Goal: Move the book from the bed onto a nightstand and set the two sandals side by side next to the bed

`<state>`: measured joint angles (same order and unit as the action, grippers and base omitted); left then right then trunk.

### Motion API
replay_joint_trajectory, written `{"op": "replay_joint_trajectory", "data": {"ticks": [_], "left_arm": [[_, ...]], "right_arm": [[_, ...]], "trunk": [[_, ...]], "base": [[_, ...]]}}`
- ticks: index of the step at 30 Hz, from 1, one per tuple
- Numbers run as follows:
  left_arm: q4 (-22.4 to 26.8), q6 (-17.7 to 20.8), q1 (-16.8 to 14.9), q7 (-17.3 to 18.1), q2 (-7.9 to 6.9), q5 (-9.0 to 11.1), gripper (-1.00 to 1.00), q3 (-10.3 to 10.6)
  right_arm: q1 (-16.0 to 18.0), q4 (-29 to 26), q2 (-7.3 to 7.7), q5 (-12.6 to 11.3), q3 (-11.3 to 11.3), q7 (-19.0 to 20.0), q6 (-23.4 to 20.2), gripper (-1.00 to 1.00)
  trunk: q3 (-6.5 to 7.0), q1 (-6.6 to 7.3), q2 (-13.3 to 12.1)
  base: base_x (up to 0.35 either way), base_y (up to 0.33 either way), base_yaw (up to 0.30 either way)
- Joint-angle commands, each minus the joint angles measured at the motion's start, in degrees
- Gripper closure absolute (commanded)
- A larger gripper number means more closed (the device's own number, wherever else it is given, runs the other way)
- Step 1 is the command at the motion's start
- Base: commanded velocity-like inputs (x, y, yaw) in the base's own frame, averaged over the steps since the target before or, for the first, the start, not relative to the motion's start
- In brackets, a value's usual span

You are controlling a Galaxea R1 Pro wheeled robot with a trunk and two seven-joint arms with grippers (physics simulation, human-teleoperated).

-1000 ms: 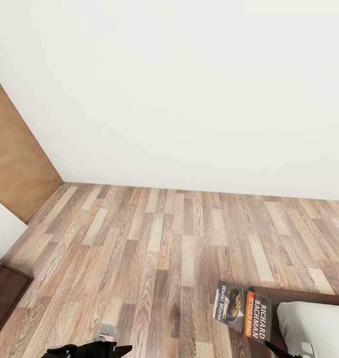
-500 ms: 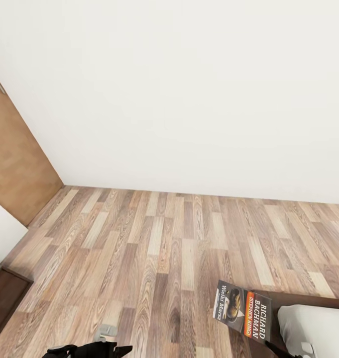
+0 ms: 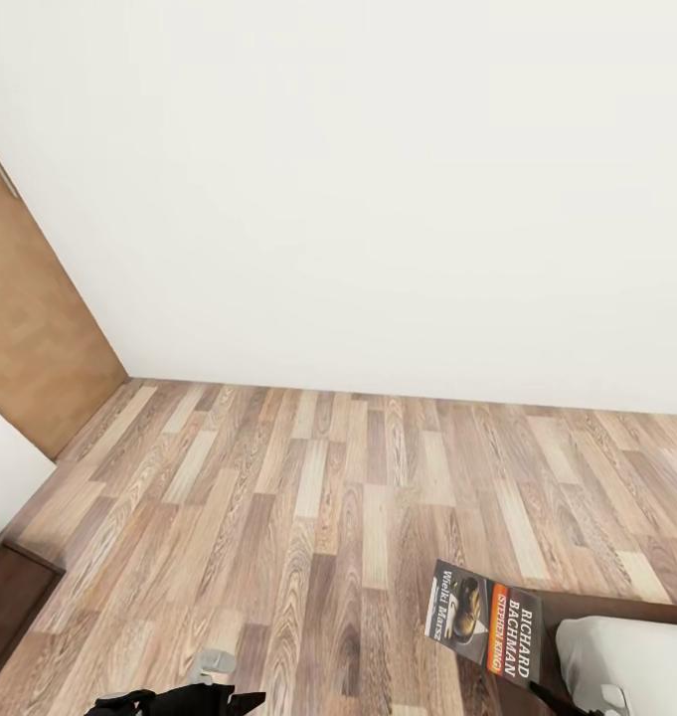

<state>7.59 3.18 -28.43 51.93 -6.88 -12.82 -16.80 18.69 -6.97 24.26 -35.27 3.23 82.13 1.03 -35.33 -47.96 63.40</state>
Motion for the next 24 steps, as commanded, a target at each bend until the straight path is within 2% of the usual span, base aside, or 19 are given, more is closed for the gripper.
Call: {"op": "replay_joint_trajectory", "data": {"ticks": [1, 24], "left_arm": [[0.0, 0.3, 0.0, 0.3, 0.02, -0.5, -1.00, -0.5], [-1.4, 0.3, 0.0, 0.2, 0.10, -0.4, -1.00, -0.6]], "right_arm": [[0.0, 0.0, 0.00, 0.3, 0.3, 0.1, 0.1, 1.00], [0.0, 0.0, 0.00, 0.3, 0.3, 0.1, 0.1, 1.00]], "trunk": [[0.05, 0.00, 0.0], [2.18, 0.00, 0.0]], "base": [[0.000, 0.000, 0.000], [0.000, 0.000, 0.000]]}}
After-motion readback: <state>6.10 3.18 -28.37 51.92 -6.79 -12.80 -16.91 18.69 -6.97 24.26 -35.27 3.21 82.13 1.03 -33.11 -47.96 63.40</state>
